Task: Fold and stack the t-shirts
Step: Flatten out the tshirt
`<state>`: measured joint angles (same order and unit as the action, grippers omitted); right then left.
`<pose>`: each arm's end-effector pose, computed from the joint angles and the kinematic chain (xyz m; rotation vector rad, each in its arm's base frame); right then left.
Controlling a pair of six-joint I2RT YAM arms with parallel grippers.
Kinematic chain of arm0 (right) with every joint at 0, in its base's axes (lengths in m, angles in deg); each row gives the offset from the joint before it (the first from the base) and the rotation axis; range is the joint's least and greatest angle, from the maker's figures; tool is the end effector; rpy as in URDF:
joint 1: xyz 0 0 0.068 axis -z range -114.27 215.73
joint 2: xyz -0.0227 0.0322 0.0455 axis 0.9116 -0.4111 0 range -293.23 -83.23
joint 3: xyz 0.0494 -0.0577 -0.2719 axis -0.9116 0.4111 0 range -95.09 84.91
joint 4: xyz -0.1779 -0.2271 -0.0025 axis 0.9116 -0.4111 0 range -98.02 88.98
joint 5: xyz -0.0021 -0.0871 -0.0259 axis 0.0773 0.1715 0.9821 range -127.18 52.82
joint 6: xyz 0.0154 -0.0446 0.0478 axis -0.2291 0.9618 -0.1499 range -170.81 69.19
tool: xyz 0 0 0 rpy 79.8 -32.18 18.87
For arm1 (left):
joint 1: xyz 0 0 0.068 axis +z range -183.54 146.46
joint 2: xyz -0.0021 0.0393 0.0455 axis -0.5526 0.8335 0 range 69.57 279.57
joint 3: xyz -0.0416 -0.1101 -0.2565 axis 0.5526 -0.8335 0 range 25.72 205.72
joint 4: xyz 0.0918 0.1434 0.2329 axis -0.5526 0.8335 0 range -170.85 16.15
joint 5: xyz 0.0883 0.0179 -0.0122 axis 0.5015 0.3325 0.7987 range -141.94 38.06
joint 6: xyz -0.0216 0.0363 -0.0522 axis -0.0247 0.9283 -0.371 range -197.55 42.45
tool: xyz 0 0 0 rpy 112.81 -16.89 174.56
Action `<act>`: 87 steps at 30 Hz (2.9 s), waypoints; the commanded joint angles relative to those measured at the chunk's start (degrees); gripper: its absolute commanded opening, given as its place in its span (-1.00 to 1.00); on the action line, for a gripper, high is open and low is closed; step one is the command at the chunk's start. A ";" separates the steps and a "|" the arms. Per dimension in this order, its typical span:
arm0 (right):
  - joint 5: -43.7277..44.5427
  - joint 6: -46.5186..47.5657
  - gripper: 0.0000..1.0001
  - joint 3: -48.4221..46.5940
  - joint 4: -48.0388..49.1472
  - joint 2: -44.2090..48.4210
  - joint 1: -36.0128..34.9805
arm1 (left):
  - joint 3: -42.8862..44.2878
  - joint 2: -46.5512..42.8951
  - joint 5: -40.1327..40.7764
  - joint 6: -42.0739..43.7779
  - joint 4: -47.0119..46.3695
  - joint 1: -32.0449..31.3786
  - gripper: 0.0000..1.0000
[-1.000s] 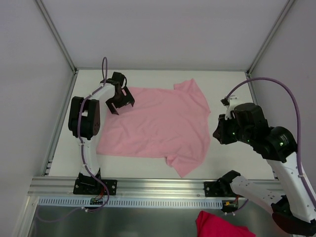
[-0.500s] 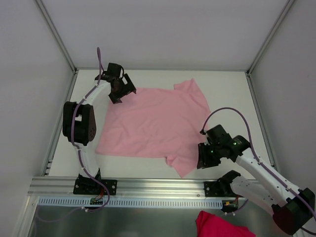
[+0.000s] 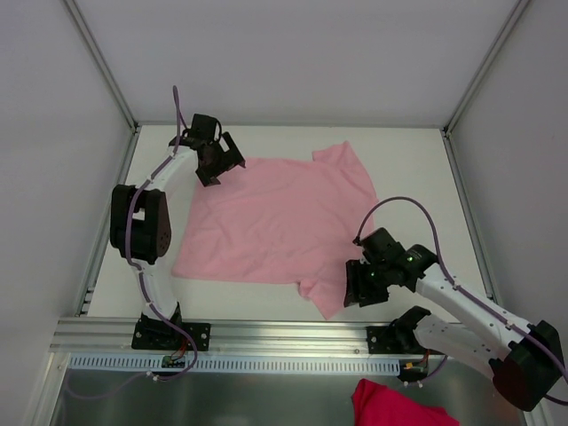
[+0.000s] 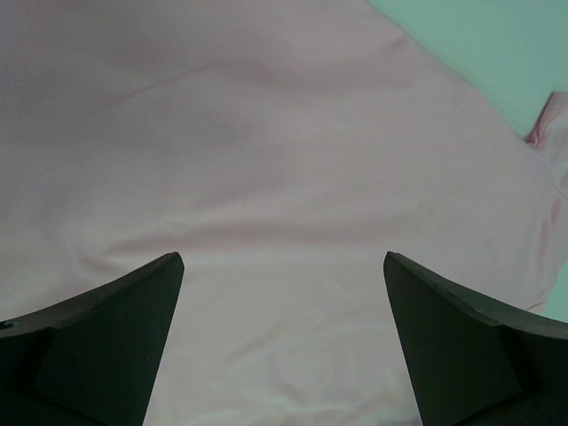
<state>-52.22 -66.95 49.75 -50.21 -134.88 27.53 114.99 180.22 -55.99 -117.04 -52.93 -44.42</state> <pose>0.1339 0.1232 0.1936 -0.6181 2.7527 0.6088 0.4671 -0.0936 0.2292 -0.5828 2.4177 -0.4720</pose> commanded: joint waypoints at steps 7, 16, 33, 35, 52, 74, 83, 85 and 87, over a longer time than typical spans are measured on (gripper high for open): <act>6.87 -6.27 0.03 2.02 7.87 -9.06 -4.25 | -1.64 -7.82 -1.48 0.64 -0.85 -0.29 0.97; 10.48 -7.50 0.00 -0.79 14.11 -21.72 -8.64 | -3.31 -11.07 -0.96 2.04 -0.59 -0.20 0.97; 14.61 -8.38 -0.02 -3.60 14.74 -26.83 -11.90 | -5.25 -12.92 -0.87 3.01 -0.94 -0.11 0.97; 14.70 -8.38 -0.06 -4.04 14.65 -26.91 -11.90 | -5.16 -12.65 -0.95 3.10 -0.85 -0.20 0.98; 19.44 -7.50 -0.98 -8.25 10.61 -28.67 -11.90 | -4.99 -12.57 -0.51 4.94 -0.24 0.59 0.98; 12.15 -1.00 -0.98 -20.65 -8.99 -27.88 -11.99 | -2.97 -11.77 -0.78 6.17 0.55 1.21 0.98; 11.62 0.06 -0.98 -20.57 -19.45 -23.84 -12.25 | -0.24 -10.54 -1.40 7.32 1.35 1.47 0.97; 11.97 -0.55 -0.98 -19.25 -20.85 -22.88 -12.34 | -0.33 -10.46 -1.75 7.23 1.26 1.56 0.97; 12.15 -1.26 -0.98 -16.88 -21.21 -21.12 -12.34 | -0.33 -10.46 -2.01 7.32 1.26 1.56 0.97</act>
<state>-40.14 -67.69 30.89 -65.64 -159.12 15.60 112.74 170.34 -56.45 -111.05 -51.85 -43.54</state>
